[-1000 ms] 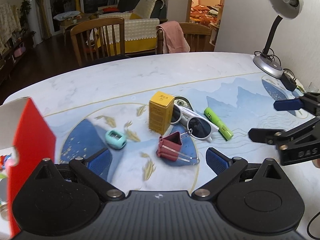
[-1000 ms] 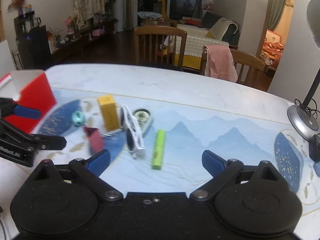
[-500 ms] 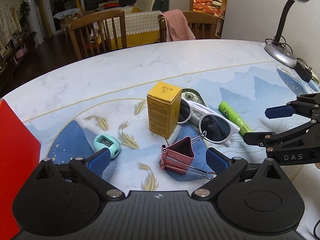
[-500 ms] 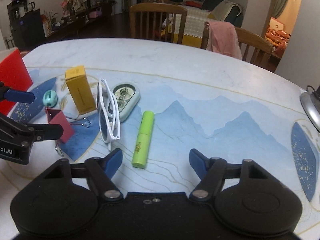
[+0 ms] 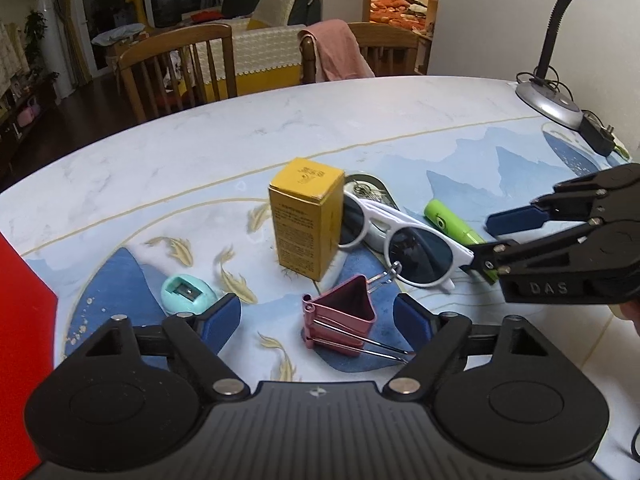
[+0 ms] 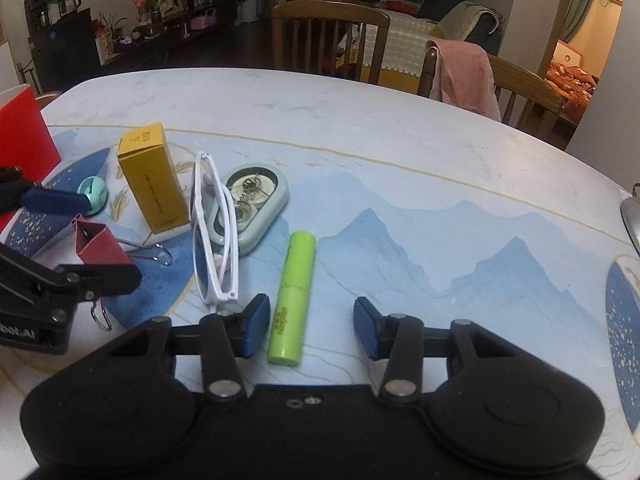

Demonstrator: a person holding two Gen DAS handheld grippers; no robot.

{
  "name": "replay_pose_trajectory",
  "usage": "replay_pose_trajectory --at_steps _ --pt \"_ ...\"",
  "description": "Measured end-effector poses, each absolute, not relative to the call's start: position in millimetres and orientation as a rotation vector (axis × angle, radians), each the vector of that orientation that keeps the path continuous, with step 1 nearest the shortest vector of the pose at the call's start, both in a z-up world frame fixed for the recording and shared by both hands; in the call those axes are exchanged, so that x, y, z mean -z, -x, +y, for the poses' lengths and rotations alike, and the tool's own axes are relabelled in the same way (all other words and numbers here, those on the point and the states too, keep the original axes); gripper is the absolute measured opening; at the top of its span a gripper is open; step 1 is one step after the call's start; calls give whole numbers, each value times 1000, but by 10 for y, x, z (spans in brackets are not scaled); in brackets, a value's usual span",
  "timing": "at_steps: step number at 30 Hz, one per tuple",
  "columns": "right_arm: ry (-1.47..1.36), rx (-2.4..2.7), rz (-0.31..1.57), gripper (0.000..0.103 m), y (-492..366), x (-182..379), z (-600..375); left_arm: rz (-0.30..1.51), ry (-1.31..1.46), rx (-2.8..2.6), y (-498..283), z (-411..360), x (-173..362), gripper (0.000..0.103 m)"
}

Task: Organize rigid objects
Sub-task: 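Grasp the pink binder clip with left gripper while right gripper grasps lime-green tube, then carry the binder clip and green tube with both grippers into the box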

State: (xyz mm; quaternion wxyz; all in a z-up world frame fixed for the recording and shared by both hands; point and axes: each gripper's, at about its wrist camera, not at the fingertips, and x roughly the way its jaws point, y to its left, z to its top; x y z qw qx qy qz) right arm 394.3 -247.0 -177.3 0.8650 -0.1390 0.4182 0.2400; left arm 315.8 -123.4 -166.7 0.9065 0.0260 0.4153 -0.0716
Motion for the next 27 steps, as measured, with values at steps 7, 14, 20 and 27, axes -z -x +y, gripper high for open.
replay_pose_trajectory --at_steps 7,14,20,27 --pt "269 -519 875 23 -3945 1763 -2437 875 -36 181 -3162 -1258 1683 48" --pt "237 -488 883 15 -3909 1754 -2488 888 -41 190 -3153 -1269 1640 31" --pt "158 -435 912 15 -3784 1696 -2649 898 -37 195 -3084 -1256 1580 30" --pt "99 -429 909 15 -3508 1475 -2745 895 -24 203 -2925 -1231 1422 30"
